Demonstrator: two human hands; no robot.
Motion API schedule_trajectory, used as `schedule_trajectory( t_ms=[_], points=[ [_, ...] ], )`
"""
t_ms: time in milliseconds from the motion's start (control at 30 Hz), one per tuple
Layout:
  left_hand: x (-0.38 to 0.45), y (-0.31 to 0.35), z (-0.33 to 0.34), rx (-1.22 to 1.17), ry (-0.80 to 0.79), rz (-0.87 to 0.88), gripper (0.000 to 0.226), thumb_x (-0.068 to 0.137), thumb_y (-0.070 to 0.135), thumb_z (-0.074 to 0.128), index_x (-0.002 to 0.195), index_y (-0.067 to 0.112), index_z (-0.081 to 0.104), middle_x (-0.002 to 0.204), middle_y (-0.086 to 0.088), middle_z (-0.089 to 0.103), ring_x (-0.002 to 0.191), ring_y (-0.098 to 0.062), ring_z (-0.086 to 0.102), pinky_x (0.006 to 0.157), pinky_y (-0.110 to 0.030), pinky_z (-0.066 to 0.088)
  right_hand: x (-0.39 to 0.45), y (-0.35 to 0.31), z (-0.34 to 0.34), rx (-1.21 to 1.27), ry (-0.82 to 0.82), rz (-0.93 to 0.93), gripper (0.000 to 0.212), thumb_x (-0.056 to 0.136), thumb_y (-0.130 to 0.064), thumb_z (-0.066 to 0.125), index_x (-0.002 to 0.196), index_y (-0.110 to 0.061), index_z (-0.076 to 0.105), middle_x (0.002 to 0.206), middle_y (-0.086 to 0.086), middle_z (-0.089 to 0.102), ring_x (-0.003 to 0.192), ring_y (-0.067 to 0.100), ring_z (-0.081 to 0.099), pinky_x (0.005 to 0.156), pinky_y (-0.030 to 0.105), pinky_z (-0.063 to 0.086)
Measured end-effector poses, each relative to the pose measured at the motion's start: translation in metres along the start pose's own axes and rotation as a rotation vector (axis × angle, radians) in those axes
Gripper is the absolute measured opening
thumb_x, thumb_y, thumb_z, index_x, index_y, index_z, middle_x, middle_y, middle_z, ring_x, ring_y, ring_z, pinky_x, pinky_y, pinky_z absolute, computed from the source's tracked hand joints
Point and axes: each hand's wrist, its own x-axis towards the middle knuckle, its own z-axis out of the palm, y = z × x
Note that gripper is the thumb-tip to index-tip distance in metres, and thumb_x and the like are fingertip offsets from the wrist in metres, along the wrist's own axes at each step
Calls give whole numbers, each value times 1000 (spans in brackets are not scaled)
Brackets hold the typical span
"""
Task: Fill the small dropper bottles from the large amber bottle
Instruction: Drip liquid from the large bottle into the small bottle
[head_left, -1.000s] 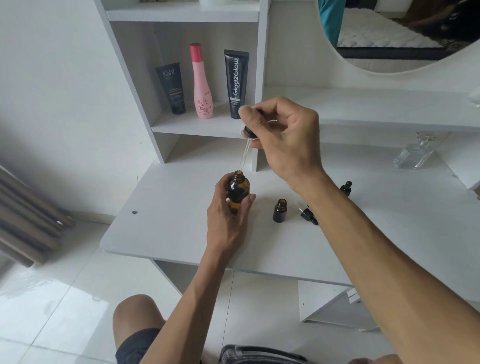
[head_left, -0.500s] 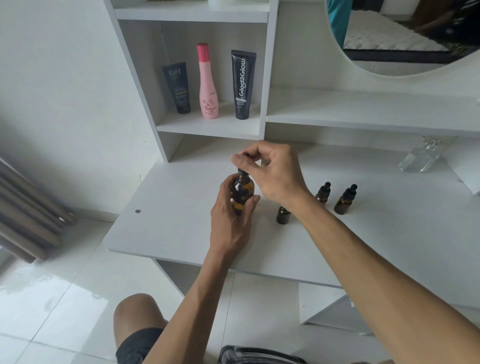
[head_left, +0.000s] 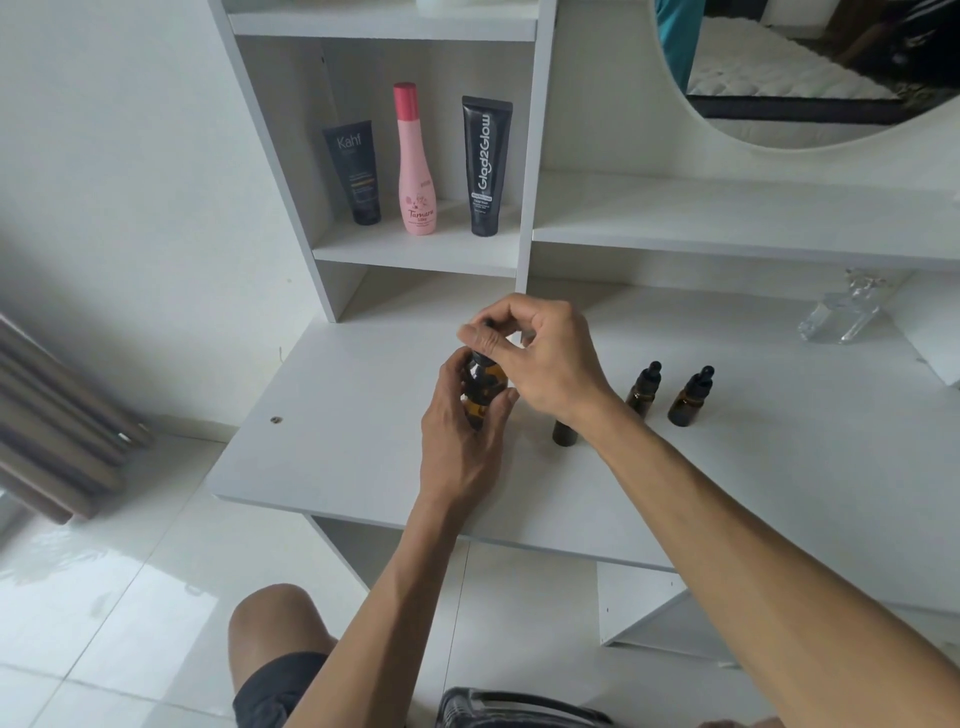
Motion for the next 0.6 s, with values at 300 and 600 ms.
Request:
schedule_trajectory(
  t_ms=[300, 600],
  points=[
    [0, 0, 0, 14, 4, -12, 54, 96, 22, 69, 142, 35, 44, 113, 17, 65, 93, -14, 71, 86, -42, 60, -2, -1, -1, -7, 13, -16, 17, 83, -33, 80, 85, -18, 75, 81, -9, 74, 79, 0, 67, 64, 5, 41],
    [0, 1, -1, 11, 3, -11, 53, 96, 25, 69, 131, 55, 43, 116, 17, 66, 98, -15, 72, 88, -44, 60, -7, -6, -10, -44, 30, 12, 31, 81, -47, 78, 102, -24, 74, 93, -14, 73, 91, 1, 66, 70, 7, 46]
  ],
)
